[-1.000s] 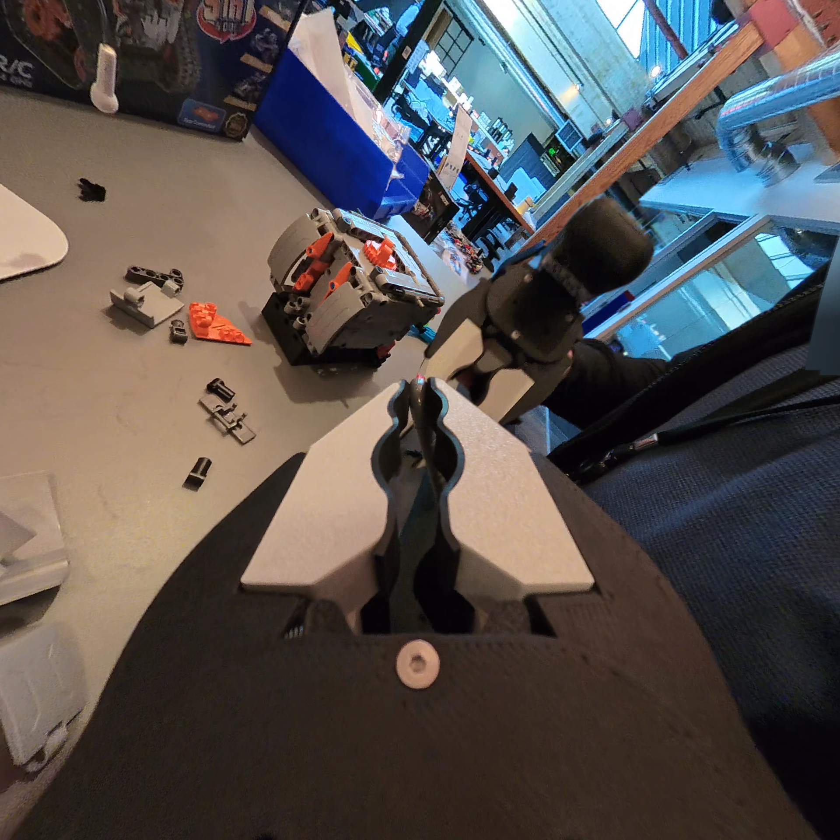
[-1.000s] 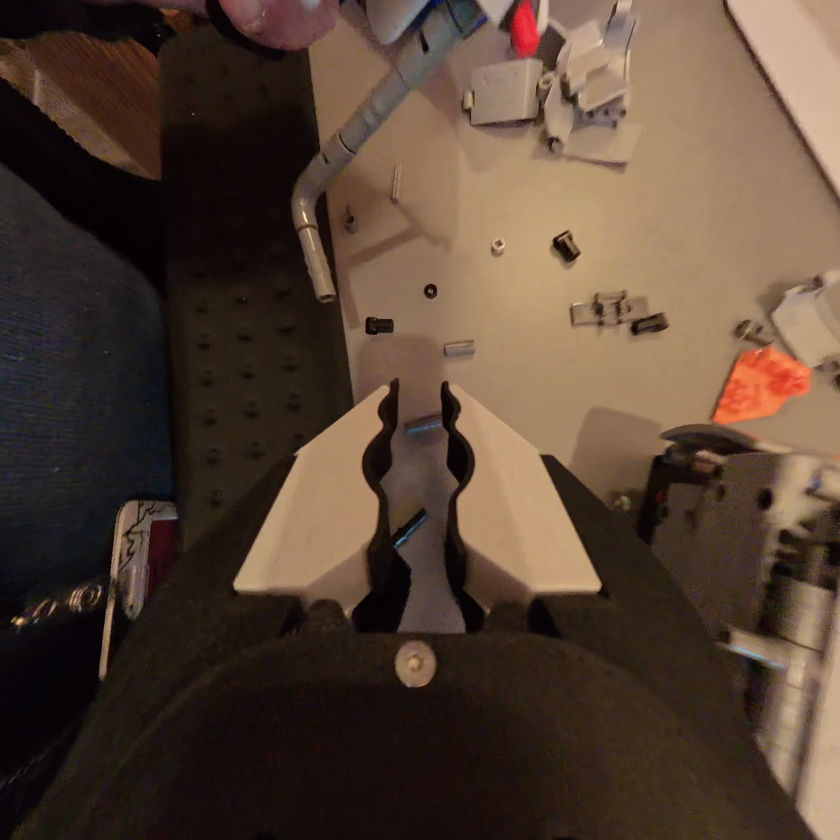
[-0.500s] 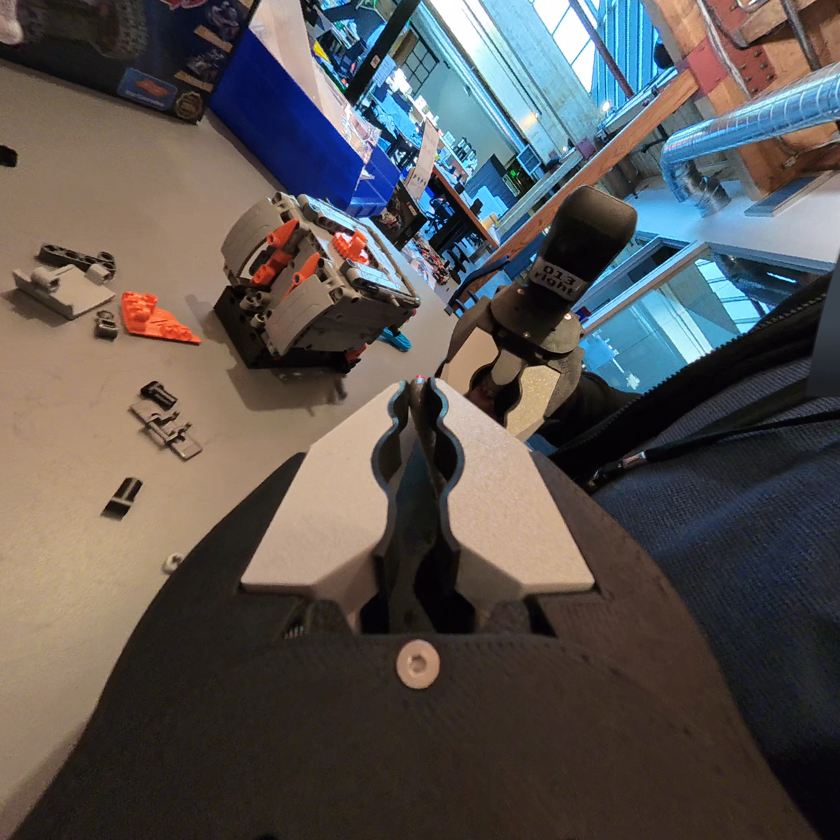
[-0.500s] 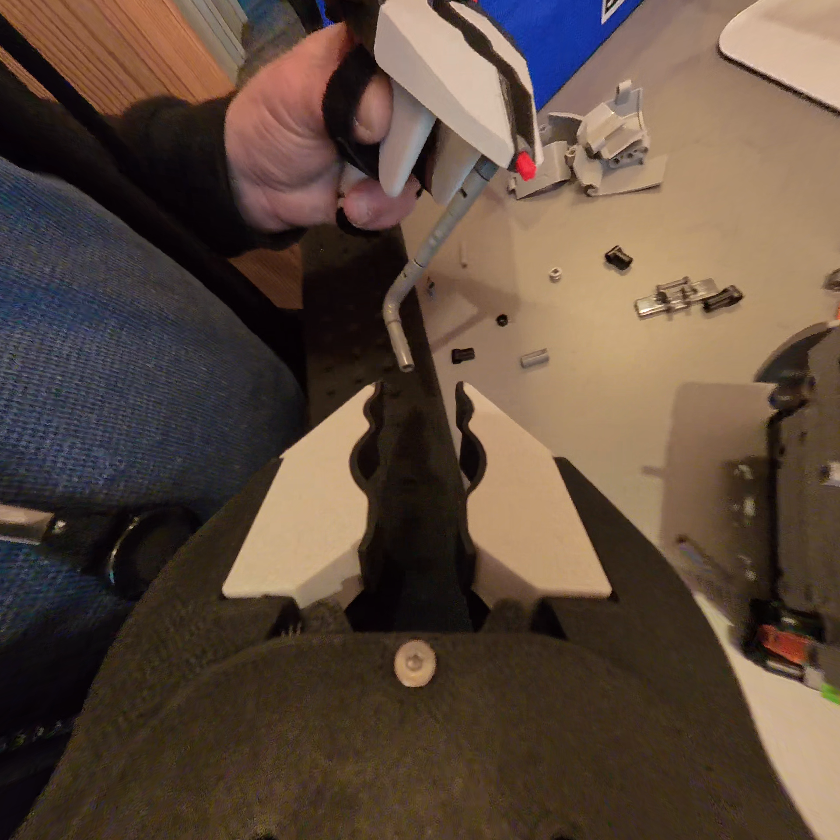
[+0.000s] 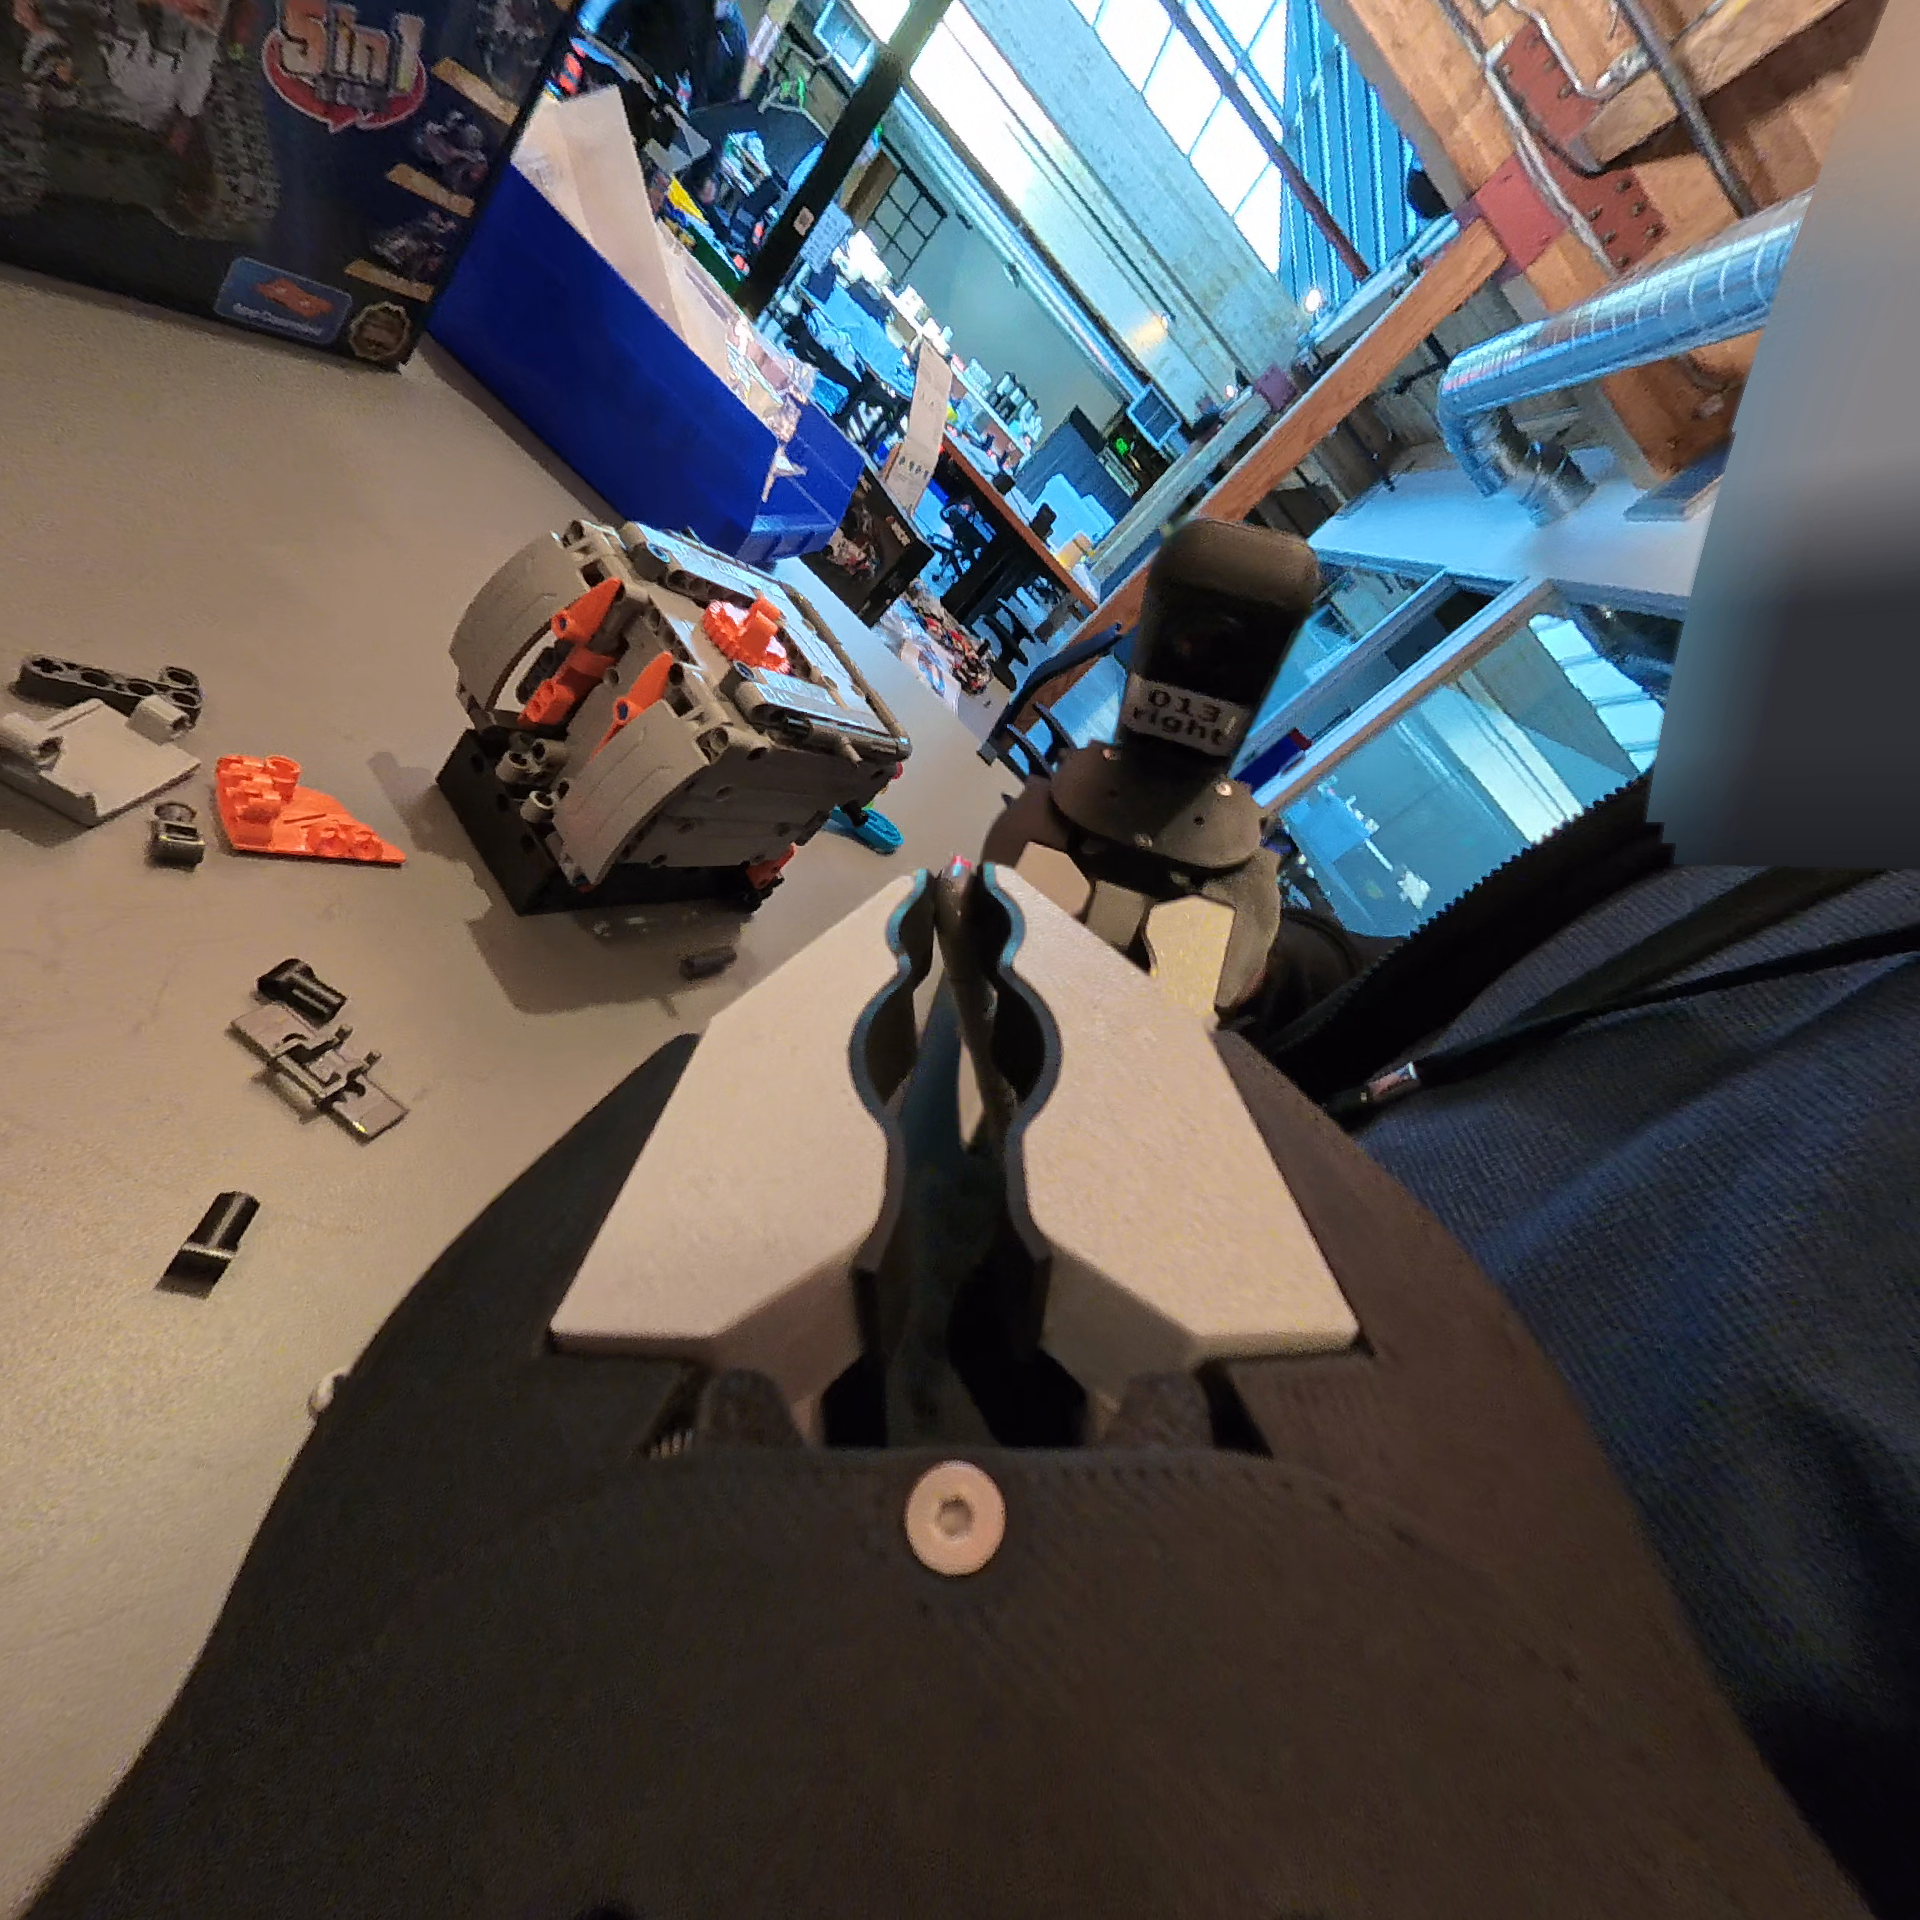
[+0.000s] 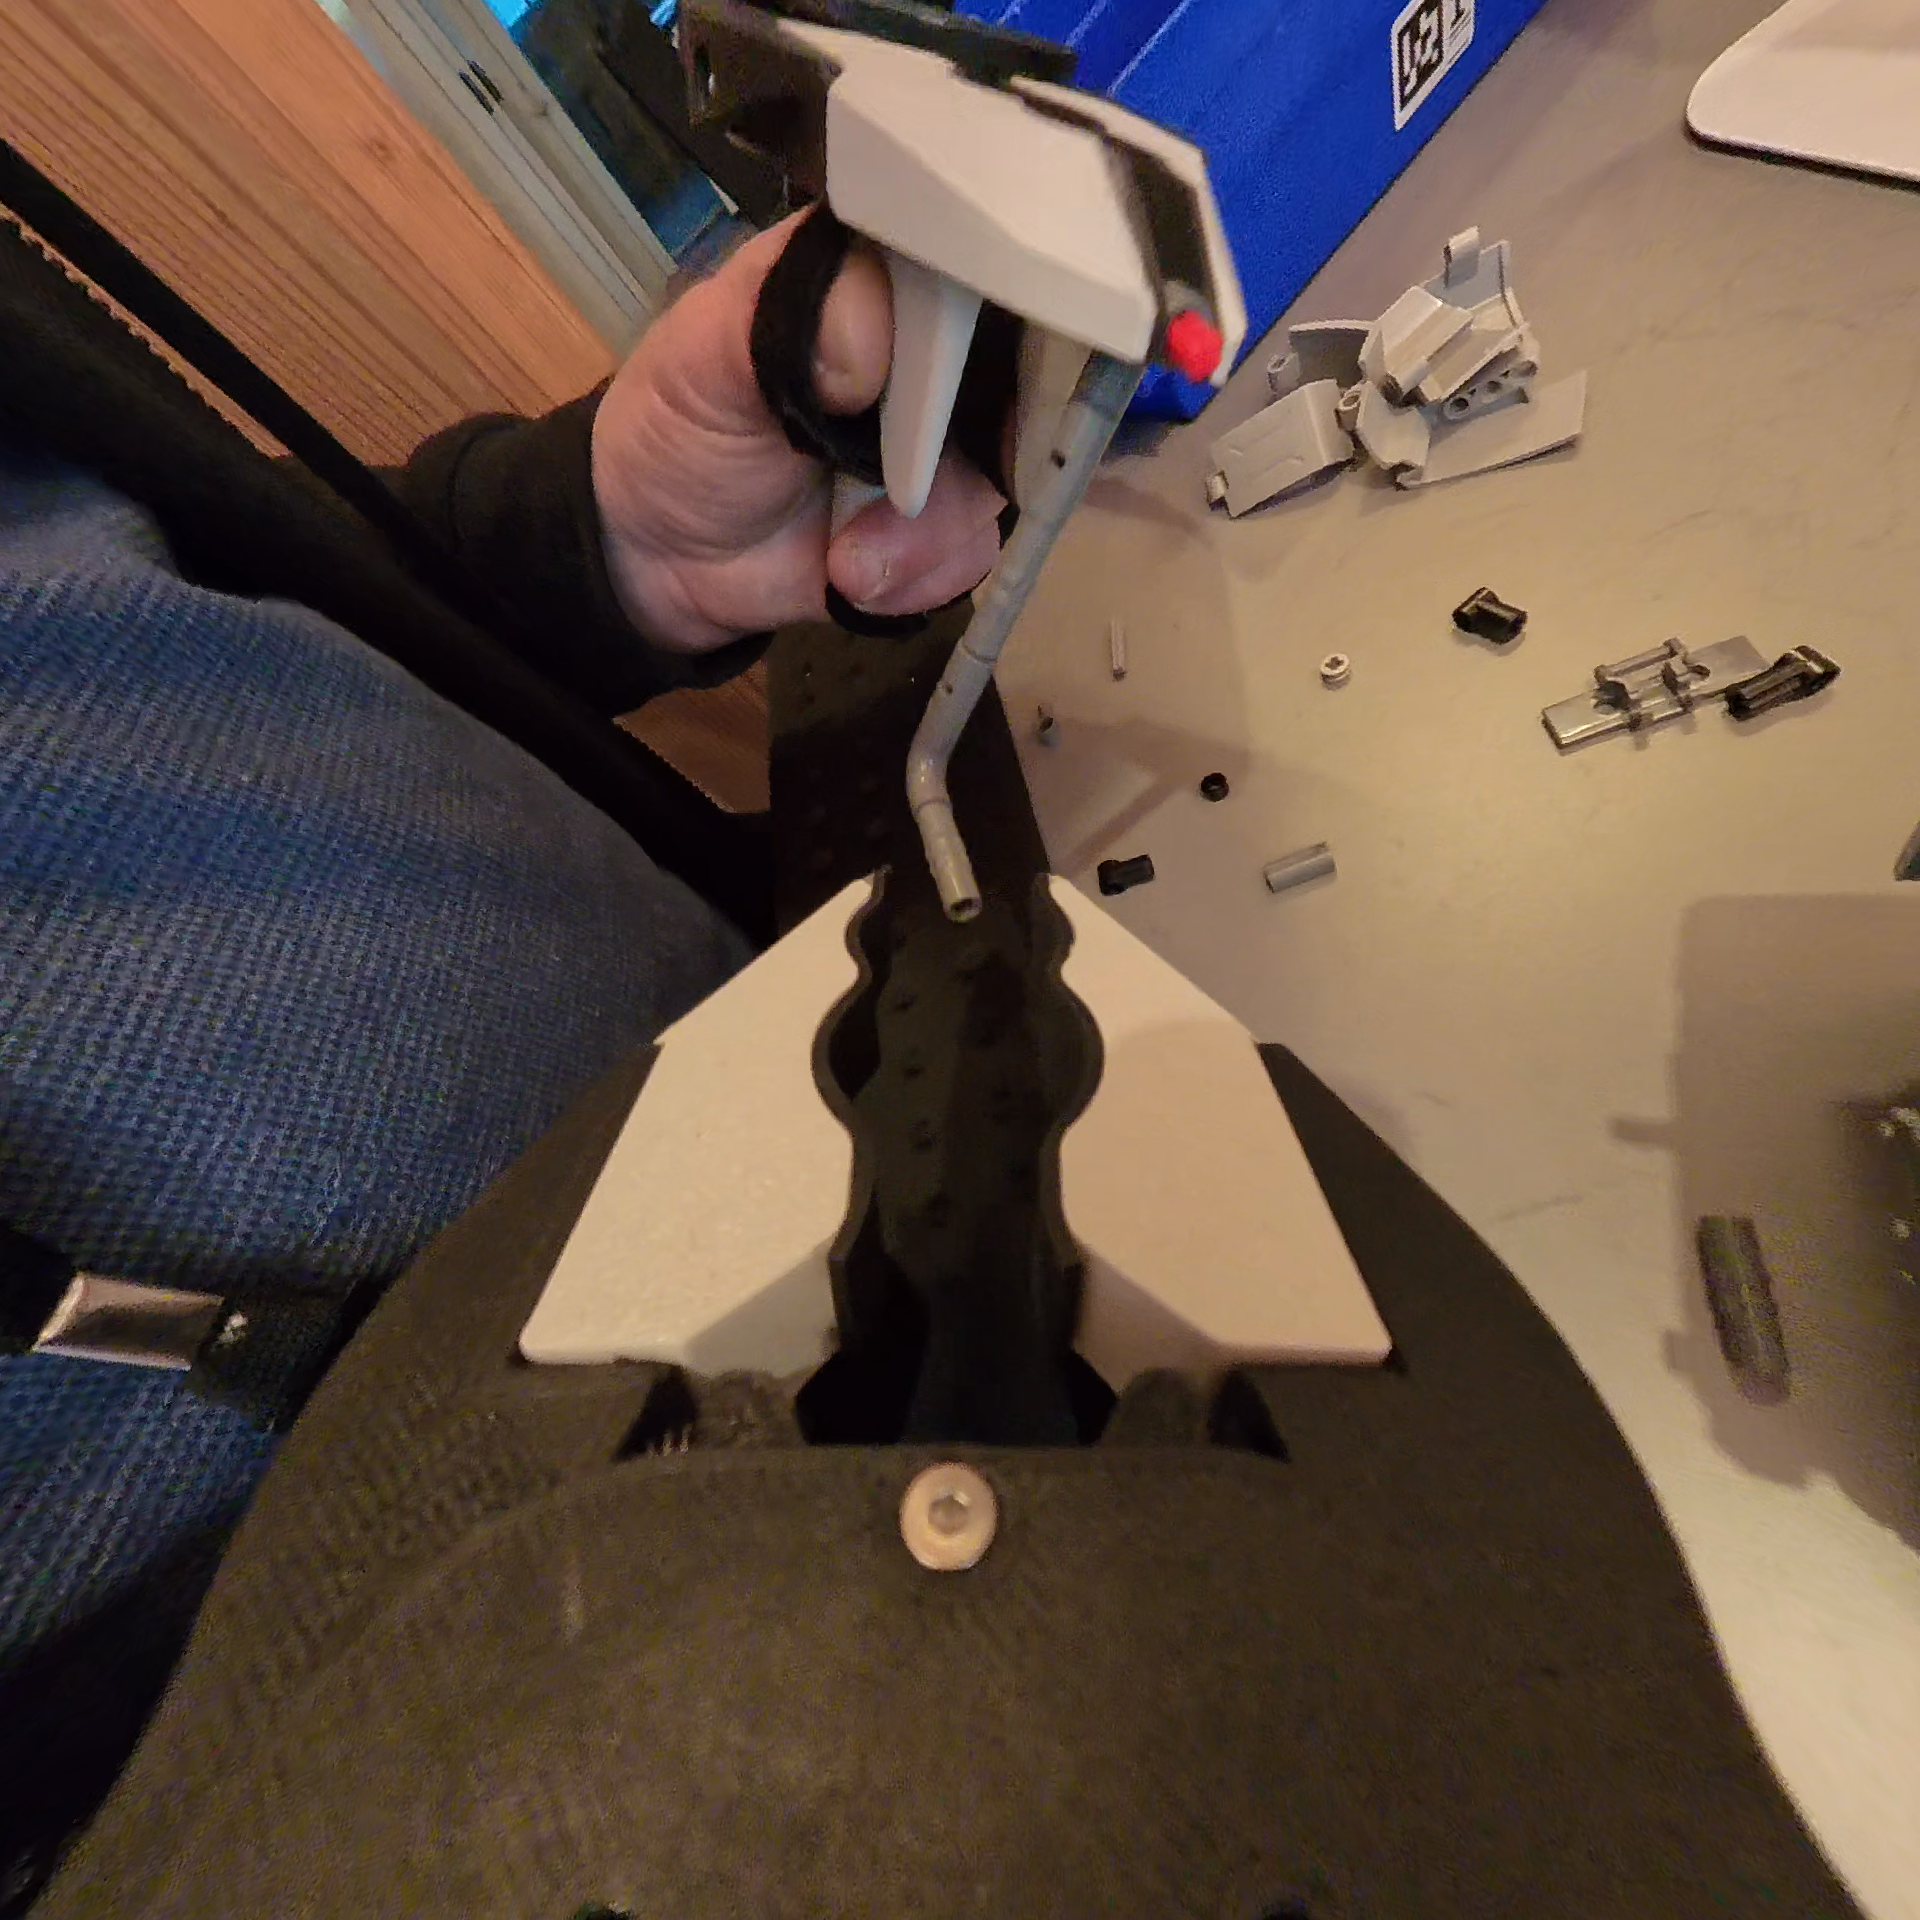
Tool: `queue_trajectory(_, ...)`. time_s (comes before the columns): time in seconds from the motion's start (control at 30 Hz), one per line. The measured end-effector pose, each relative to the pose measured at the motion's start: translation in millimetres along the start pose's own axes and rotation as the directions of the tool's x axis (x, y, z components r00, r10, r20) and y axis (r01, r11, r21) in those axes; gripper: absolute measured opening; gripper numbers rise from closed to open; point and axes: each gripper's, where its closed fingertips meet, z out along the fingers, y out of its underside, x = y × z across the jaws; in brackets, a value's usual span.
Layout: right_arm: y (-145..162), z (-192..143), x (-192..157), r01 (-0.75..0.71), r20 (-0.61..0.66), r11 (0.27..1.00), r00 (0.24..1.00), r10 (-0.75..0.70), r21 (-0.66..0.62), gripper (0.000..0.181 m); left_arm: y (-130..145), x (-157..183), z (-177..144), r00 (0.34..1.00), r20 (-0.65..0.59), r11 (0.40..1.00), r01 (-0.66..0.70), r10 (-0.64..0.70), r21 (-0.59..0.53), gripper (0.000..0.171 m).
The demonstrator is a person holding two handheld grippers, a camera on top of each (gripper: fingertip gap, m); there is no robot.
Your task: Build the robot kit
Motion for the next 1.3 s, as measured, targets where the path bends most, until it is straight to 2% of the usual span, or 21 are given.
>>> queue_trajectory(0.13, -7, 4, -3, -0.006, 0.042, 1.000, 0.999, 0.005, 0.022, 0.006, 2, 2, -3, 1.000, -0.007, 1.000, 0.010, -0.010, 0.006, 0.006)
queue_trajectory(0.2, -7, 8, -5, -0.002, 0.056, 1.000, 0.998, 0.002, 0.010, 0.006, 3, 1, -4, 1.000, -0.004, 1.000, 0.012, -0.011, 0.007, 0.006)
queue_trajectory(0.27, -11, 9, -3, -0.005, 0.052, 0.999, 0.999, 0.003, 0.032, 0.017, -1, 2, -6, 1.000, -0.019, 0.999, 0.025, -0.025, 0.036, 0.005)
queue_trajectory(0.4, -10, 12, -4, -0.002, 0.064, 1.000, 0.998, 0.001, 0.021, 0.006, -5, 3, -8, 0.999, -0.028, 0.998, 0.035, -0.033, 0.060, 0.005)
queue_trajectory(0.63, -12, 10, -7, 0.040, 0.042, 0.999, 0.998, -0.041, 0.024, 0.004, -5, 2, -9, 1.000, -0.012, 0.998, 0.012, -0.012, 0.054, 0.008)
queue_trajectory(0.83, -24, -5, -4, 0.048, -0.012, 0.995, 0.999, -0.047, 0.084, 0.004, 3, 3, -9, 0.997, -0.046, 0.998, 0.067, -0.066, 0.016, 0.037)
queue_trajectory(0.97, -30, -12, 0, 0.045, -0.030, 0.993, 0.999, -0.042, 0.113, 0.004, 31, 18, 8, 0.982, -0.132, 0.987, 0.125, -0.138, -0.099, 0.030)
queue_trajectory(1.1, -33, -15, 0, 0.038, -0.032, 0.992, 0.999, -0.035, 0.123, 0.004, 37, 24, 19, 0.982, -0.145, 0.988, 0.109, -0.125, -0.112, 0.005)
queue_trajectory(1.3, -38, -18, -3, 0.032, -0.014, 0.990, 0.999, -0.030, 0.141, 0.004, 33, 29, 18, 0.982, -0.157, 0.988, 0.086, -0.106, -0.128, 0.005)
